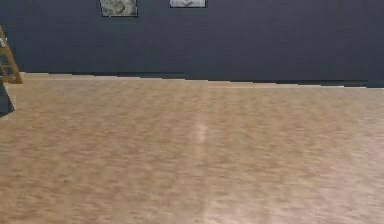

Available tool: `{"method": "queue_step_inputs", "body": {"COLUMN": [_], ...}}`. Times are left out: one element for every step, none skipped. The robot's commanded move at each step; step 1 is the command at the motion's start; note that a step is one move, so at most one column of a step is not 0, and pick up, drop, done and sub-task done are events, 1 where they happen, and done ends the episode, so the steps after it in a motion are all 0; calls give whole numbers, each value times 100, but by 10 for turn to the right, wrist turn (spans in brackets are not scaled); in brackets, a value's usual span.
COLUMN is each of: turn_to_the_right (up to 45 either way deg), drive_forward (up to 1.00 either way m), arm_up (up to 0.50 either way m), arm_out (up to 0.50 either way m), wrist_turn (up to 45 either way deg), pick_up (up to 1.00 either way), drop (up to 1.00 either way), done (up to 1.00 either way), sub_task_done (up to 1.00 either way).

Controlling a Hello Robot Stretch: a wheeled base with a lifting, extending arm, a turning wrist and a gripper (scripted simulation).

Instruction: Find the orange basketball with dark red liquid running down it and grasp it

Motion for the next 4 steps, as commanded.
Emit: {"method": "queue_step_inputs", "body": {"turn_to_the_right": [-360, 0, -30, 0], "drive_forward": [0, 30, 0, 100], "arm_up": [0, 0, 0, 0], "arm_out": [0, 0, 0, 0], "wrist_turn": [0, 0, 0, 0], "pick_up": [0, 0, 0, 0], "drop": [0, 0, 0, 0], "done": [0, 0, 0, 0], "sub_task_done": [0, 0, 0, 0]}}
